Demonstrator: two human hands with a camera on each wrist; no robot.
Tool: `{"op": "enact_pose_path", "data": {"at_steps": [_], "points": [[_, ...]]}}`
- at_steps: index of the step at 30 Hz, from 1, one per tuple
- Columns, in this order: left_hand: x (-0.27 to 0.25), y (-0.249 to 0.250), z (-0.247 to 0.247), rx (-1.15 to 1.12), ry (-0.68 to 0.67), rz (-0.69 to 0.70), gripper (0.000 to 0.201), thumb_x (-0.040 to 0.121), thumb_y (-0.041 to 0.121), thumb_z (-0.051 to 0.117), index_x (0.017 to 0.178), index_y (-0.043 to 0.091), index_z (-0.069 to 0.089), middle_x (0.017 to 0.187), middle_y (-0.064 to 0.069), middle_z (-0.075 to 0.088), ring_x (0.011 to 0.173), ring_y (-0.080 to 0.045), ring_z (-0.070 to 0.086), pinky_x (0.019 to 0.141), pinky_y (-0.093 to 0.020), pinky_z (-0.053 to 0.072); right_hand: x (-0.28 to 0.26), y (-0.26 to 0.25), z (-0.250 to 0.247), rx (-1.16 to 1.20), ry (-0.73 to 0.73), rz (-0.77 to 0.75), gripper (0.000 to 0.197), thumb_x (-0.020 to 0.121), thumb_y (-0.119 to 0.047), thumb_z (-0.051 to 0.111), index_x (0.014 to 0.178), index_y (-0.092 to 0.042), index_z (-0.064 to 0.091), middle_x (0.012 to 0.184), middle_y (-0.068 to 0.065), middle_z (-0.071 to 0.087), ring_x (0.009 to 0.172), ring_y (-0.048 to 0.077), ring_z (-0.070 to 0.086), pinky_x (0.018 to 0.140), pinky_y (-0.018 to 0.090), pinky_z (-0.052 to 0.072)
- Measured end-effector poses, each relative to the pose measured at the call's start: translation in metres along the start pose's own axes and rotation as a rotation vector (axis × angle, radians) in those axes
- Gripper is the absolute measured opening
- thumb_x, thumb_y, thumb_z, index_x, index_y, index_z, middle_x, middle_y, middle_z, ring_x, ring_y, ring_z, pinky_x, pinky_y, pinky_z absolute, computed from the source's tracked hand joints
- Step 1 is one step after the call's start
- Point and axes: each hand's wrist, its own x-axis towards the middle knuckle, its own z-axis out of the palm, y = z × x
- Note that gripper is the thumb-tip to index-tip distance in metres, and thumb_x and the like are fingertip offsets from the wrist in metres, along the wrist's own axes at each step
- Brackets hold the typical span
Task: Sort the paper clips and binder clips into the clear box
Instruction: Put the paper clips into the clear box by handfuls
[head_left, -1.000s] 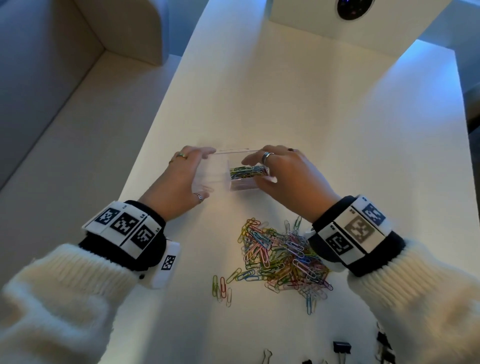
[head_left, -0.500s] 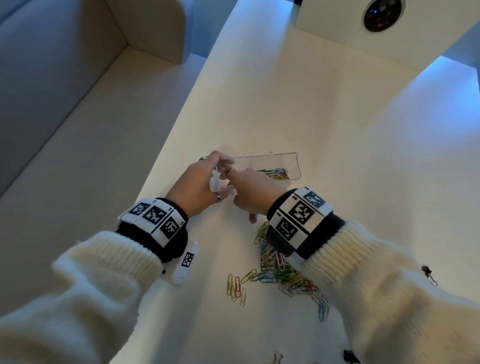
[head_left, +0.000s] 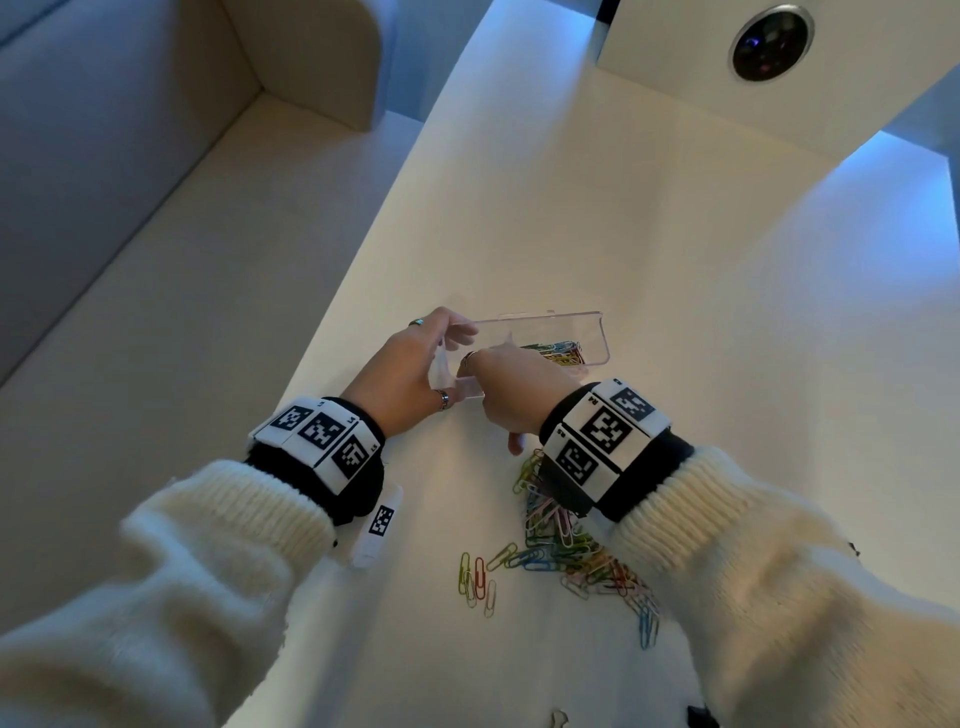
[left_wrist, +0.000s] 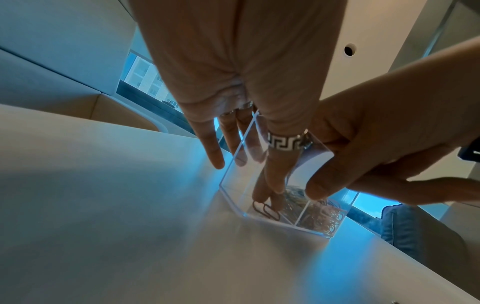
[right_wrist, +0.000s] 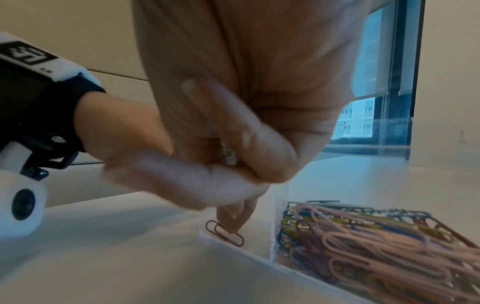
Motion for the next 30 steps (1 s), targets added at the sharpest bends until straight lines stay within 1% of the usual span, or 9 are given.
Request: {"op": "enact_pose_path", "data": {"at_steps": [9, 13, 16, 19, 20, 22, 25, 27, 30], "points": [[0.001, -0.001, 0.0, 0.035, -0.02, -0.024, 0.053, 0.07, 0.011, 0.076, 0.115, 0.012, 0.048, 0.109, 0.005, 0.055, 0.098, -0.005, 0.05, 0.08, 0.004, 0.033, -0.006, -0.001, 0.005, -0.104, 0.097, 0.005, 0.039, 0.089, 0.0, 0.042, 0.127, -0.007, 0.047, 0.123, 0.014, 0.045, 0.106, 0.035, 0.054, 0.068, 0.035, 0.037], [0.001, -0.001, -0.001, 0.052, -0.034, -0.032, 0.055, 0.07, 0.008, 0.076, 0.116, 0.013, 0.048, 0.11, 0.006, 0.055, 0.1, -0.006, 0.05, 0.081, -0.005, 0.034, -0.005, 0.004, 0.011, -0.073, 0.2, -0.028, 0.035, 0.089, 0.0, 0.041, 0.122, -0.007, 0.05, 0.116, 0.011, 0.051, 0.098, 0.034, 0.059, 0.066, 0.036, 0.042], [0.002, -0.001, -0.003, 0.061, -0.048, -0.029, 0.056, 0.068, 0.003, 0.075, 0.116, 0.013, 0.048, 0.107, 0.007, 0.054, 0.099, -0.007, 0.05, 0.086, -0.013, 0.037, -0.01, 0.016, 0.009, 0.022, 0.299, -0.063, 0.019, 0.092, -0.009, 0.046, 0.106, -0.014, 0.056, 0.108, 0.003, 0.06, 0.078, 0.024, 0.061, 0.063, 0.032, 0.047], [0.006, -0.003, -0.004, 0.064, -0.072, -0.031, 0.056, 0.067, 0.001, 0.075, 0.114, 0.014, 0.047, 0.109, 0.007, 0.055, 0.099, -0.006, 0.05, 0.083, -0.005, 0.037, -0.019, 0.034, 0.001, 0.278, 0.364, -0.077, 0.004, 0.088, -0.02, 0.057, 0.088, -0.021, 0.061, 0.097, -0.005, 0.065, 0.053, 0.013, 0.055, 0.059, 0.028, 0.052], [0.007, -0.003, -0.004, 0.068, -0.076, -0.034, 0.056, 0.067, 0.001, 0.076, 0.114, 0.014, 0.047, 0.109, 0.007, 0.056, 0.098, -0.005, 0.05, 0.082, -0.002, 0.036, -0.024, 0.041, -0.003, 0.404, 0.398, -0.078, 0.005, 0.087, -0.02, 0.059, 0.083, -0.023, 0.06, 0.093, -0.007, 0.066, 0.046, 0.011, 0.055, 0.054, 0.025, 0.051], [0.01, -0.003, -0.005, 0.084, -0.084, -0.037, 0.056, 0.067, 0.002, 0.077, 0.113, 0.015, 0.047, 0.111, 0.006, 0.057, 0.099, -0.005, 0.05, 0.084, -0.007, 0.036, -0.031, 0.058, -0.009, 0.547, 0.508, -0.058, 0.01, 0.085, -0.02, 0.063, 0.078, -0.025, 0.059, 0.087, -0.011, 0.065, 0.04, 0.009, 0.057, 0.049, 0.021, 0.049], [0.011, -0.002, -0.006, 0.107, -0.091, -0.043, 0.056, 0.067, 0.002, 0.077, 0.113, 0.015, 0.047, 0.111, 0.006, 0.058, 0.1, -0.006, 0.05, 0.087, -0.016, 0.036, -0.031, 0.078, -0.009, 0.495, 0.621, -0.008, 0.008, 0.083, -0.021, 0.064, 0.078, -0.026, 0.061, 0.082, -0.014, 0.064, 0.042, 0.009, 0.056, 0.056, 0.026, 0.051], [0.013, -0.001, -0.006, 0.119, -0.085, -0.048, 0.056, 0.067, 0.002, 0.077, 0.112, 0.016, 0.047, 0.11, 0.007, 0.057, 0.1, -0.005, 0.05, 0.087, -0.016, 0.036, -0.025, 0.084, -0.004, 0.401, 0.617, 0.021, 0.005, 0.084, -0.022, 0.063, 0.083, -0.026, 0.066, 0.082, -0.011, 0.066, 0.049, 0.002, 0.05, 0.062, 0.027, 0.049], [0.016, 0.0, -0.005, 0.144, -0.076, -0.052, 0.055, 0.067, 0.002, 0.077, 0.11, 0.017, 0.046, 0.11, 0.007, 0.057, 0.099, -0.005, 0.049, 0.085, -0.016, 0.035, -0.019, 0.083, 0.002, 0.27, 0.591, 0.027, 0.011, 0.087, -0.023, 0.059, 0.09, -0.024, 0.069, 0.092, -0.008, 0.068, 0.066, 0.007, 0.051, 0.063, 0.023, 0.042]]}}
